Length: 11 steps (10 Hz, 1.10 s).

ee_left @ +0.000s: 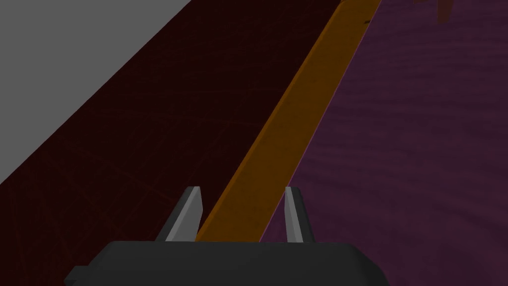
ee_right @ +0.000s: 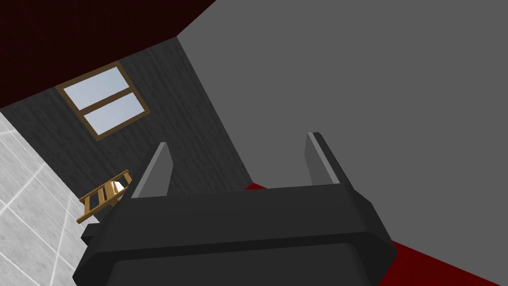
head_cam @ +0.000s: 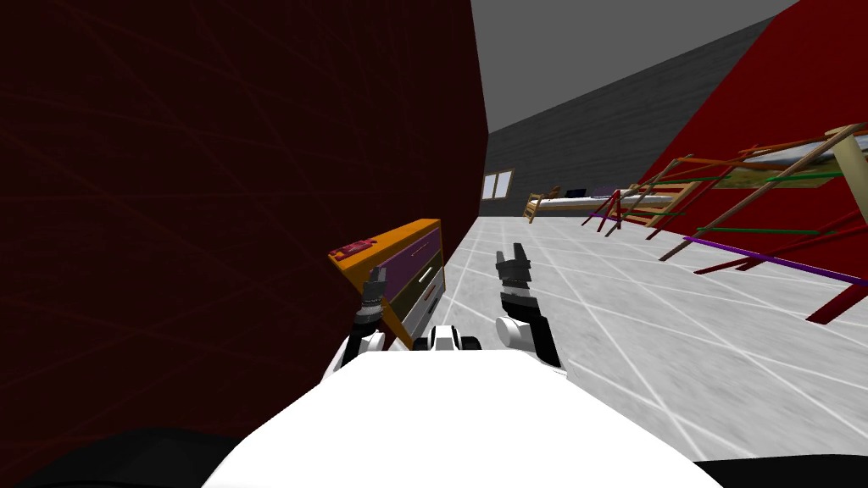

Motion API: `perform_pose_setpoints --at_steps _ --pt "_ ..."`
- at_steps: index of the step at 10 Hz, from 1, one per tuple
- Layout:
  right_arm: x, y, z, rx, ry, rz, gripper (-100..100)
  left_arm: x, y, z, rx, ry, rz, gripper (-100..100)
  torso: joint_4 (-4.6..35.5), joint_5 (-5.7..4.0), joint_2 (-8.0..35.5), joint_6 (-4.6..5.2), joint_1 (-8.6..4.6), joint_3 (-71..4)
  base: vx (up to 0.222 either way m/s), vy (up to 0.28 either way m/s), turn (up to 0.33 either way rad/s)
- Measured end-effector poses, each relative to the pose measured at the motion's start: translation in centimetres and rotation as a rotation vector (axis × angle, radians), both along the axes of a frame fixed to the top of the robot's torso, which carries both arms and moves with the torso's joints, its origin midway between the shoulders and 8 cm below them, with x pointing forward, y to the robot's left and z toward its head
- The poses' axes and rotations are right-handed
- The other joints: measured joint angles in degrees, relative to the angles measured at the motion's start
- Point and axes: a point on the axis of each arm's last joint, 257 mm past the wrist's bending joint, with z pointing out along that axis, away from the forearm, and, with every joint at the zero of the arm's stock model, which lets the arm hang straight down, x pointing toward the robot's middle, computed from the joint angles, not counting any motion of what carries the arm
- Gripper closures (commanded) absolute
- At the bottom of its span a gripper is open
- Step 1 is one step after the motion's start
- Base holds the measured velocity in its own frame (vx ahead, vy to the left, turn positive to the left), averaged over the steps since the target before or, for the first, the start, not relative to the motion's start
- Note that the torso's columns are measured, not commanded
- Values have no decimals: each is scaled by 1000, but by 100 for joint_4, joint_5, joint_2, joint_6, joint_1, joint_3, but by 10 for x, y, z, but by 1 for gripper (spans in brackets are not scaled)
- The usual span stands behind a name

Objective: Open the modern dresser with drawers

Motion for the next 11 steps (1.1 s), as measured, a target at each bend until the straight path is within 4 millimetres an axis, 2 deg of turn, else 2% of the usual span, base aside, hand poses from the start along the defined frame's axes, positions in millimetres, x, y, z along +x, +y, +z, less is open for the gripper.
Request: perform_pose_setpoints --at_steps 6,8,11 --pt "0 0 0 0 0 0 0 4 4 -42 3 65 -2 -100 -16 16 -25 -8 31 -9 19 -8 -22" --pt "0 0 0 0 0 0 0 8 4 -44 2 74 -1 -100 -15 16 -43 5 36 -20 4 1 -23" --pt "0 0 0 0 0 0 0 11 3 -58 2 97 0 -100 -23 17 -54 2 31 -25 6 -2 -10"
